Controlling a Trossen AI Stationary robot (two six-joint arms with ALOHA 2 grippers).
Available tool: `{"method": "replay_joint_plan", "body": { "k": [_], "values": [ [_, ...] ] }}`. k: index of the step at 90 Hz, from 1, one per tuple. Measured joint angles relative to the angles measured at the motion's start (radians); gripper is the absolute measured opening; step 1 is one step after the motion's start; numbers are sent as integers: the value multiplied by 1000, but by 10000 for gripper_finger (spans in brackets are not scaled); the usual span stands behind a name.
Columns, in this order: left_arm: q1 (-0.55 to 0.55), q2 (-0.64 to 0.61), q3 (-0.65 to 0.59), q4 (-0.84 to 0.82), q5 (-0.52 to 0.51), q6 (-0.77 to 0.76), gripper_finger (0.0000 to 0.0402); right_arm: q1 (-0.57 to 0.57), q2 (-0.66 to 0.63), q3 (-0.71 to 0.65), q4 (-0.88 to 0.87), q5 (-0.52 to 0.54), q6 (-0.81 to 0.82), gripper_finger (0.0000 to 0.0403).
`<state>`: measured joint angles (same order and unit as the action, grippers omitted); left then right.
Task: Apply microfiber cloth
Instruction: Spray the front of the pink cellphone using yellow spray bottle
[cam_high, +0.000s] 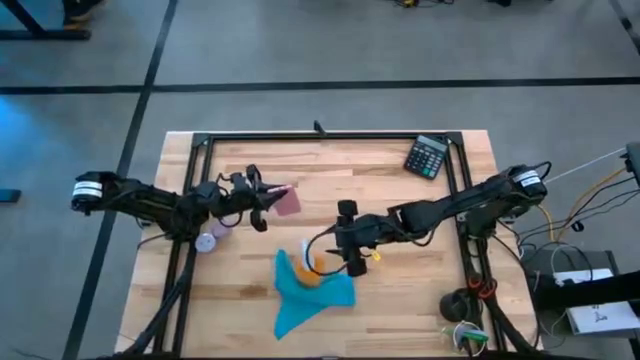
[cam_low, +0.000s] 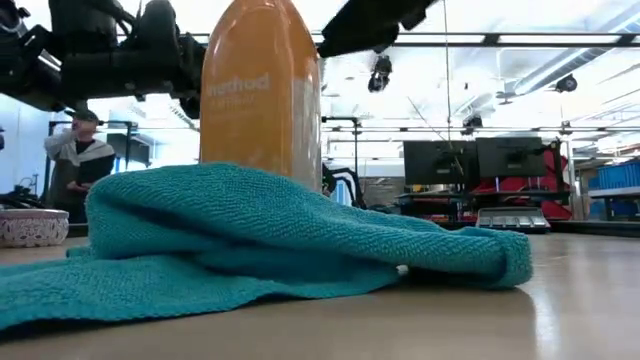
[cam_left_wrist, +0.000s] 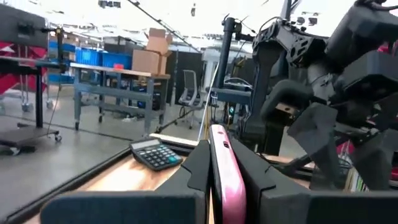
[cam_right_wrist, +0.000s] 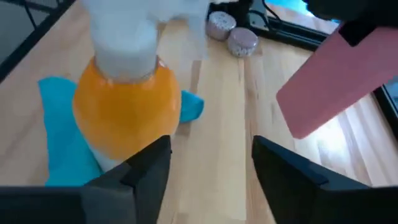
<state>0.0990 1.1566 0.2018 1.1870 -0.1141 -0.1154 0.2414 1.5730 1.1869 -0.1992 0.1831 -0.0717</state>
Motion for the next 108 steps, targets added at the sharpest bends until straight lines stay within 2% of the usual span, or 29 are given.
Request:
{"method": "replay_joint_plan", "body": {
  "k": [24,38,62,88,108],
  "values": [
    [0,4,1,1,0,2,18,0,7,53,5,-47,76,347],
    [0,4,1,2,0,-7,18,0,13,56,57,-89,77,386],
    [0,-10,1,60,1,-48,18,0,15,25,174,-105,54,390],
    [0,-34,0,50,0,-59,18,0,53,-12,297,-142,59,390],
    [0,-36,90,-140,0,-48,18,0,92,-14,355,-175,35,390]
  ]
}}
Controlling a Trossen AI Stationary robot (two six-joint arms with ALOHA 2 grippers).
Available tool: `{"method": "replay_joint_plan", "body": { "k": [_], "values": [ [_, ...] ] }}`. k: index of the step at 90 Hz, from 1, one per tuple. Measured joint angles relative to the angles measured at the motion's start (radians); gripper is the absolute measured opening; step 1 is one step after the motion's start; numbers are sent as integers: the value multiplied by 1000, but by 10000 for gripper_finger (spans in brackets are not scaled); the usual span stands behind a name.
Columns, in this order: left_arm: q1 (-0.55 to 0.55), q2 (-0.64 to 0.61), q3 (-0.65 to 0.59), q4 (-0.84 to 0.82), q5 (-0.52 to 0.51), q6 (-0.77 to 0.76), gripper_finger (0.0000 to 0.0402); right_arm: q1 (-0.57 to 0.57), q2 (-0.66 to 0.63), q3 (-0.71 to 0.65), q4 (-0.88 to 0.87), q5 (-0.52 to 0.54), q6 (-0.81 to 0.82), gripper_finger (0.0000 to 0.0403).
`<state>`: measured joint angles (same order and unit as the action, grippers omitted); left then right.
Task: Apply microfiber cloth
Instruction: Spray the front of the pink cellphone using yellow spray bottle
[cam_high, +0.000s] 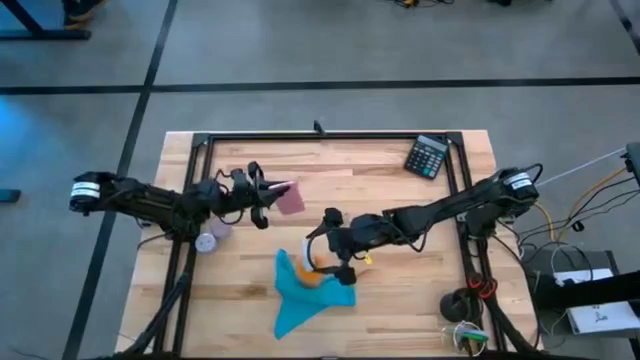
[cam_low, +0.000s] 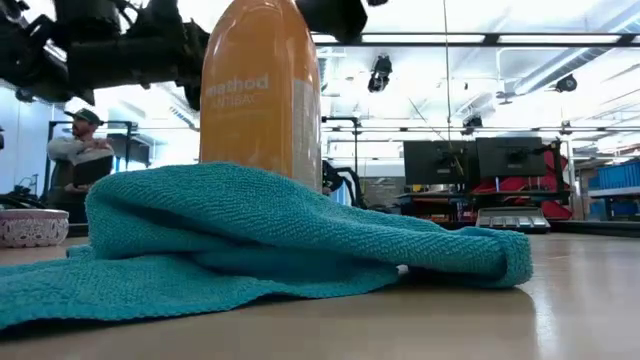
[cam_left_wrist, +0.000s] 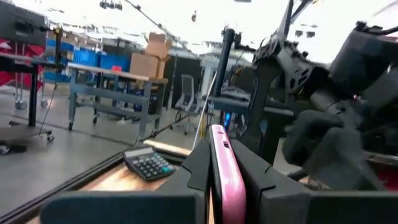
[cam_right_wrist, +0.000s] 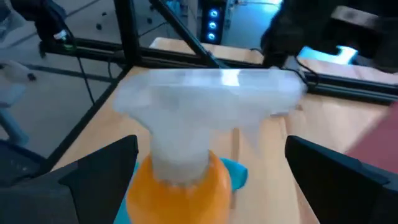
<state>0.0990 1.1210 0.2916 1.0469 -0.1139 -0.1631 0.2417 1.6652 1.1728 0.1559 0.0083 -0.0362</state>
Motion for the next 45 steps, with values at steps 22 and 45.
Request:
{"method": "replay_joint_plan", "body": {
  "k": [22,45],
  "values": [
    [-1,0,92,-161,0,8,18,-3,35,0,72,-9,-46,389],
    [-32,-8,146,-166,0,-1,18,-3,42,0,88,-10,-53,389]
  ]
}}
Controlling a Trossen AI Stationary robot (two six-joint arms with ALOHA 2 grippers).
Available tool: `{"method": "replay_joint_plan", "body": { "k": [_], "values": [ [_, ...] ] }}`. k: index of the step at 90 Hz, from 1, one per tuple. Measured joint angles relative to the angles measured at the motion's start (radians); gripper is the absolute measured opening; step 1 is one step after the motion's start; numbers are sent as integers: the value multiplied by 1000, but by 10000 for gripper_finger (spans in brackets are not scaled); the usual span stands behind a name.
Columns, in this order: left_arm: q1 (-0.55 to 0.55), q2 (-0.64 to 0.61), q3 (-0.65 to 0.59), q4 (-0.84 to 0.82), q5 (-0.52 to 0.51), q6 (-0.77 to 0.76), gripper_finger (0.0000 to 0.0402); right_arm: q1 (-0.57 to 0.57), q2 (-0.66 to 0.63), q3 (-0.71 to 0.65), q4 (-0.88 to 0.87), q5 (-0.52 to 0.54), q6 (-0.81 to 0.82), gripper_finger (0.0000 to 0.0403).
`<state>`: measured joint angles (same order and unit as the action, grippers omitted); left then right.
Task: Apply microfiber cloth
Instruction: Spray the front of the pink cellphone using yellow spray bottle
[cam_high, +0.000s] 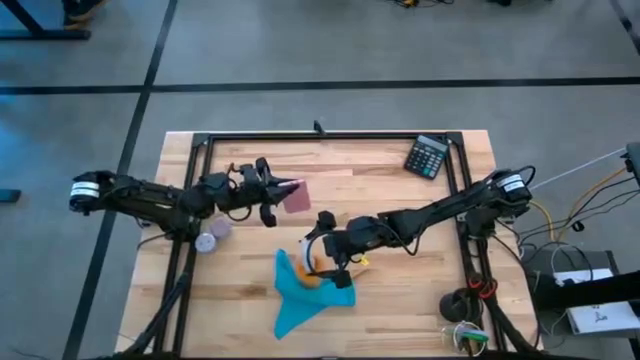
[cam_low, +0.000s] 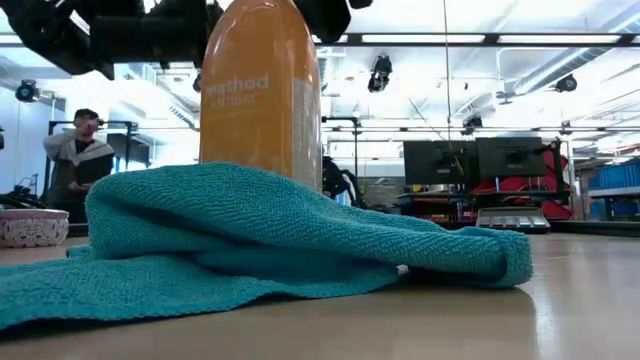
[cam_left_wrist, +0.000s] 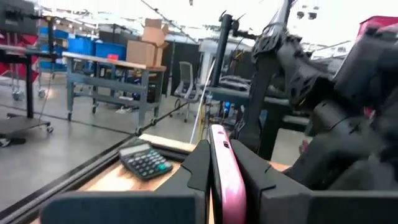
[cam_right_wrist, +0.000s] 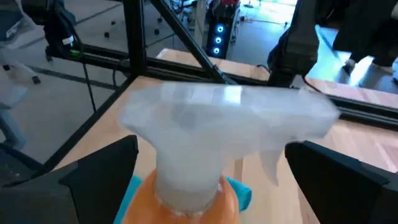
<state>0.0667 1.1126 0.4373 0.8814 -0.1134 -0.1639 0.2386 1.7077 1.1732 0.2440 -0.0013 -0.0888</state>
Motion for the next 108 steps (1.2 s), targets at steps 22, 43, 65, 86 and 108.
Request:
{"method": "replay_joint_plan", "body": {
  "k": [22,43,65,86,108],
  "values": [
    [-95,-2,32,-3,-91,-2,17,0,0,0,9,0,2,389],
    [-140,-4,32,-3,-218,27,17,1,-1,0,17,0,2,389],
    [-140,-5,27,-2,-218,54,17,1,-1,0,23,0,1,389],
    [-139,-5,26,51,-218,76,17,1,-2,0,23,0,11,389],
    [-139,-13,26,71,-224,85,17,1,-2,0,22,0,14,389]
  ]
}}
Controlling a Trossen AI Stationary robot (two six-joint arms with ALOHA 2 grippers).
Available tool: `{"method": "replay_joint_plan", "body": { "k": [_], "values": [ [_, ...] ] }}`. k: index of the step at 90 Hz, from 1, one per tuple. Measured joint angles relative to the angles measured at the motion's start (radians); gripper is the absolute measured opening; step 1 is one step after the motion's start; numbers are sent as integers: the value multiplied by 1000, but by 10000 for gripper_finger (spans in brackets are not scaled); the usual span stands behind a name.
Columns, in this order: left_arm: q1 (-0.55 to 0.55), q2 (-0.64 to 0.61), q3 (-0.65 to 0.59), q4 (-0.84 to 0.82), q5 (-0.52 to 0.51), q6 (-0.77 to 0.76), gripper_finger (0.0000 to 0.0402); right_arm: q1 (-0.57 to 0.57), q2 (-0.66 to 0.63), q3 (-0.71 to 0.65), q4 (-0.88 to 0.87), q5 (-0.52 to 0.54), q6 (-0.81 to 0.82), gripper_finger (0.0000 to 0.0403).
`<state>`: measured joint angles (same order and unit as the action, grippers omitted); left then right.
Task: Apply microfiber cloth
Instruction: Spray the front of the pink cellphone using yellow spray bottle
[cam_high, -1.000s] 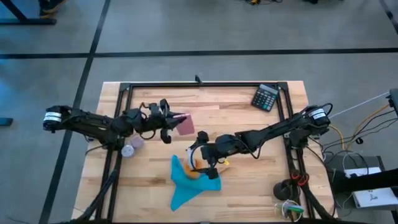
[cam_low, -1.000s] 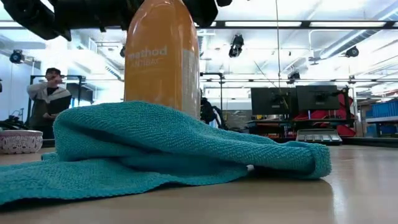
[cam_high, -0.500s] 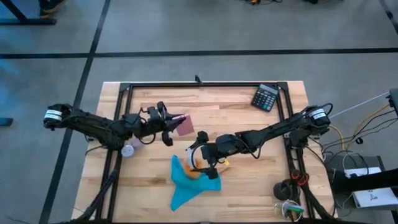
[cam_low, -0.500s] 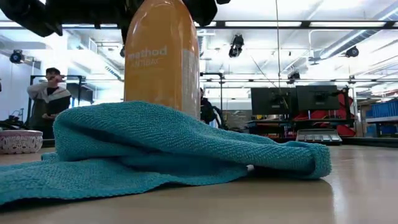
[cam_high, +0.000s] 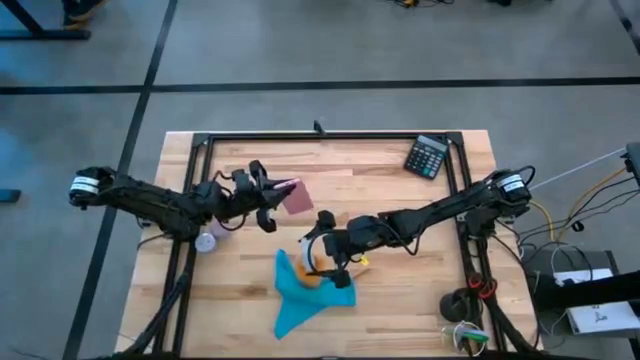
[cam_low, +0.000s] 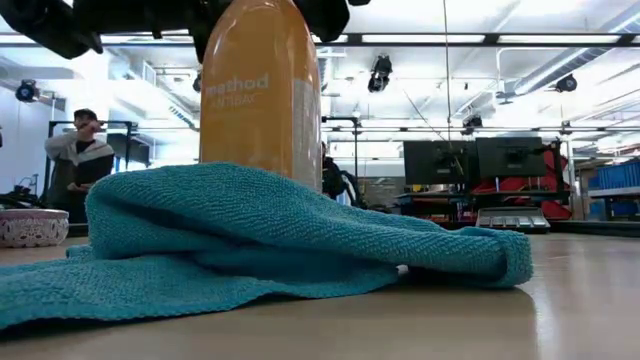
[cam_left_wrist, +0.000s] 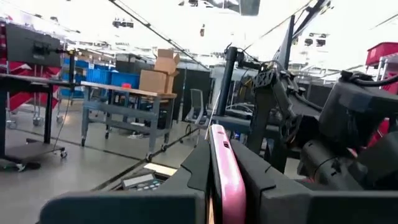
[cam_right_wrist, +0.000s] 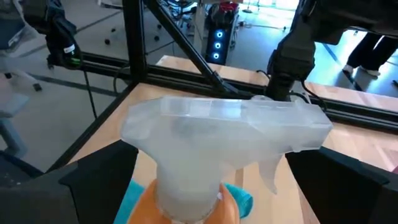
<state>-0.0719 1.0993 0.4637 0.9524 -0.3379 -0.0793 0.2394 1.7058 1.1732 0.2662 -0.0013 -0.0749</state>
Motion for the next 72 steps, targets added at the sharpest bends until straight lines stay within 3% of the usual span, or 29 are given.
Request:
{"method": "replay_joint_plan", "body": {
  "k": [72],
  "values": [
    [0,-41,0,-35,-19,18,17,0,0,-2,-25,-48,41,389]
  ]
}}
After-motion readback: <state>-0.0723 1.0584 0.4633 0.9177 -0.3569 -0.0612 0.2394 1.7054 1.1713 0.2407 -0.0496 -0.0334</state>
